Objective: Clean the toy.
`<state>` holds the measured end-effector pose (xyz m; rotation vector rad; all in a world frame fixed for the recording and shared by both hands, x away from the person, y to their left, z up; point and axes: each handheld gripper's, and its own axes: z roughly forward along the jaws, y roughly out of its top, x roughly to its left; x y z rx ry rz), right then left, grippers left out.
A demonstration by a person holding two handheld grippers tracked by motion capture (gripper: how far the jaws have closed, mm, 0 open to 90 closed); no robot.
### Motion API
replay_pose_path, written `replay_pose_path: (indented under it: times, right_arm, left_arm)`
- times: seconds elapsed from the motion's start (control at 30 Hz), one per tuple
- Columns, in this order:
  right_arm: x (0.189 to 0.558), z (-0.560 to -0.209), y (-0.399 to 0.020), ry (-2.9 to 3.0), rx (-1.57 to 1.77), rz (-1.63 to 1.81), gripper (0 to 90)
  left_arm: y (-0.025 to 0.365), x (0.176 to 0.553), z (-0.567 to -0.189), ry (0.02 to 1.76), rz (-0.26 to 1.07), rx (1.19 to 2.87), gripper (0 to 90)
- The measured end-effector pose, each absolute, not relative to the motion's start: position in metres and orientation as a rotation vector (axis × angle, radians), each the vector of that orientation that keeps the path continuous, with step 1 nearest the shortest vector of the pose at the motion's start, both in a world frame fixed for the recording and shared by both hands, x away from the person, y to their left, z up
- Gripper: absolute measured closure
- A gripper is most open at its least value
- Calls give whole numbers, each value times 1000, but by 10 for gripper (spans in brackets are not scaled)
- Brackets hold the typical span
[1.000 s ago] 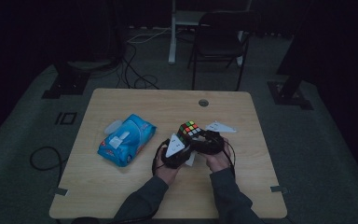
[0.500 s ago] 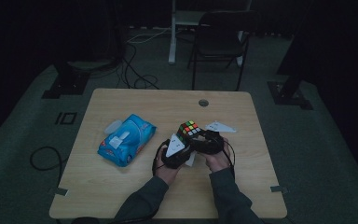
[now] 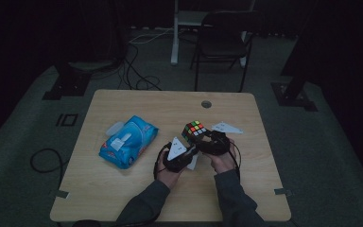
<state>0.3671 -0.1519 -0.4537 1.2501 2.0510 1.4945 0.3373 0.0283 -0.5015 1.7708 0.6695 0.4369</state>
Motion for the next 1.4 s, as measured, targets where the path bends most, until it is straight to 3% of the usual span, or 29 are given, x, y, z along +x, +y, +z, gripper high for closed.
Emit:
replay_pose_path:
  times: [1.4]
  right_arm:
    - [366, -459, -146, 2062, 1273, 1524, 346]
  left_arm:
    - [27, 340, -497, 678, 421, 1725, 842]
